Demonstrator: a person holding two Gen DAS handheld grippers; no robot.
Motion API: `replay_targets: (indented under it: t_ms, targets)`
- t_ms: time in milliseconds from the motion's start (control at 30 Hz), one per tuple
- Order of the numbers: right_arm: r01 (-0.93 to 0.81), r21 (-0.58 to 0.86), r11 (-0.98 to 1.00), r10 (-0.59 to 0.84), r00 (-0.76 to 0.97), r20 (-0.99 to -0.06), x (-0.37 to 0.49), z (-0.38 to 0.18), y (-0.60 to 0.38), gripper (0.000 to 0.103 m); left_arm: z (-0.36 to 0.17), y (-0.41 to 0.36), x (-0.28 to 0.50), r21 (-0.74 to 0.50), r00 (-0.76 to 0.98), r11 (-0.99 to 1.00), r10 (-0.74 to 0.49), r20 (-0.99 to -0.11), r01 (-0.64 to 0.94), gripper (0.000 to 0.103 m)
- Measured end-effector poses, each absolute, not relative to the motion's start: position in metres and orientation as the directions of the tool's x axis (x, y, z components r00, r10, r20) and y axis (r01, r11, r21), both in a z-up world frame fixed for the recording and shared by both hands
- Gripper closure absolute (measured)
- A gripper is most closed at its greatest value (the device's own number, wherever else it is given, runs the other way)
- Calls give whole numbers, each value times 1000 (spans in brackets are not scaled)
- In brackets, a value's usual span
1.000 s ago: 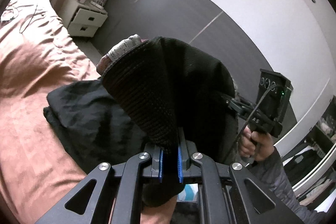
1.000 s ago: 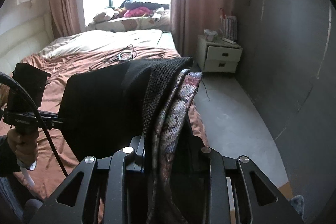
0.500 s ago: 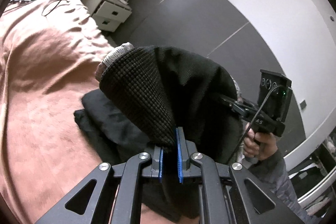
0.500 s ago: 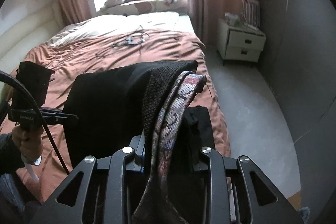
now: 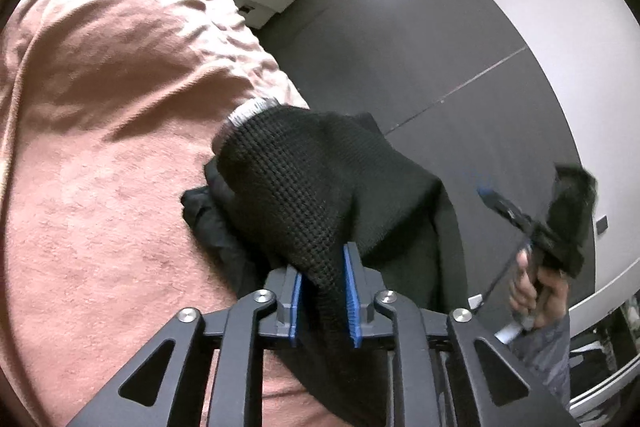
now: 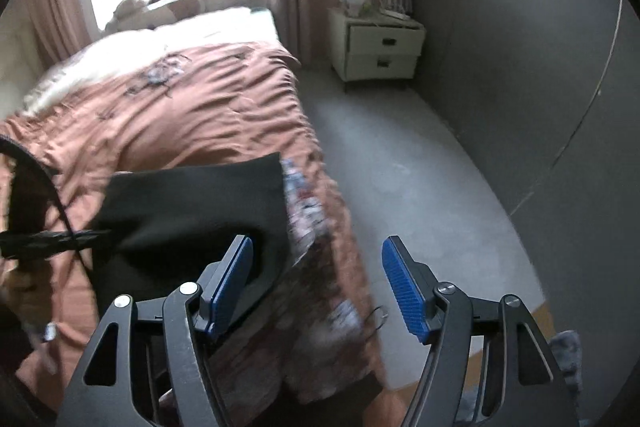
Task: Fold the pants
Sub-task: 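Carry the held shorts toward the bed edge with both tools, then open the right tool and release the shorts while the left tool holds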
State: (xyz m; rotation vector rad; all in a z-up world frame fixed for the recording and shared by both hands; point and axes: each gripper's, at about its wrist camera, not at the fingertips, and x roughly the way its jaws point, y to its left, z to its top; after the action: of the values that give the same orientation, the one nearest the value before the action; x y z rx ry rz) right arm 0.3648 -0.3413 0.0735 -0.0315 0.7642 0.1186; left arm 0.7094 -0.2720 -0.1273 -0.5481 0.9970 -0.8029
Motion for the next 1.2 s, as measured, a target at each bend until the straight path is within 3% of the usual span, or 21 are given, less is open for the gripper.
replay_targets:
  t_ms: [167,400,767,833,900,967,1033,1100,1200]
  targets:
    - [-155,58,986,154,726,-671,295,65,-346,37,-125,-261,716,-734,347,612,-784,-514,296,61]
    - [-196,92,976,208,730,-650,233,40,-353,32,-127,-260,723,-724,349,626,-773,-529,289,61]
    - [-206,59,977,192,721,-666,236,1,-335,34,-129,-269,715,-691,348,654,-753,-558,306,61]
    - [-224,63,973,207,710,-673,243,0,-327,53,-130,-273,715,-684,344,661,-748,-568,309,61]
    - [-235,84,968,227,691,-687,253,-3,-321,57,-131,-277,715,-678,340,664,-746,-572,315,62]
    - [-229,71,971,211,671,-711,262,-7,-319,69,-131,-280,715,-671,340,670,-741,-578,319,66]
    - [-227,86,970,215,639,-739,271,-10,-323,91,-131,-282,715,-663,341,675,-737,-583,324,67]
    - [-225,88,970,212,619,-756,278,-11,-327,101,-131,-284,715,-656,342,680,-733,-588,328,70]
    - [-224,69,972,196,612,-766,282,-3,-331,103,-131,-287,715,-631,343,697,-717,-607,341,79]
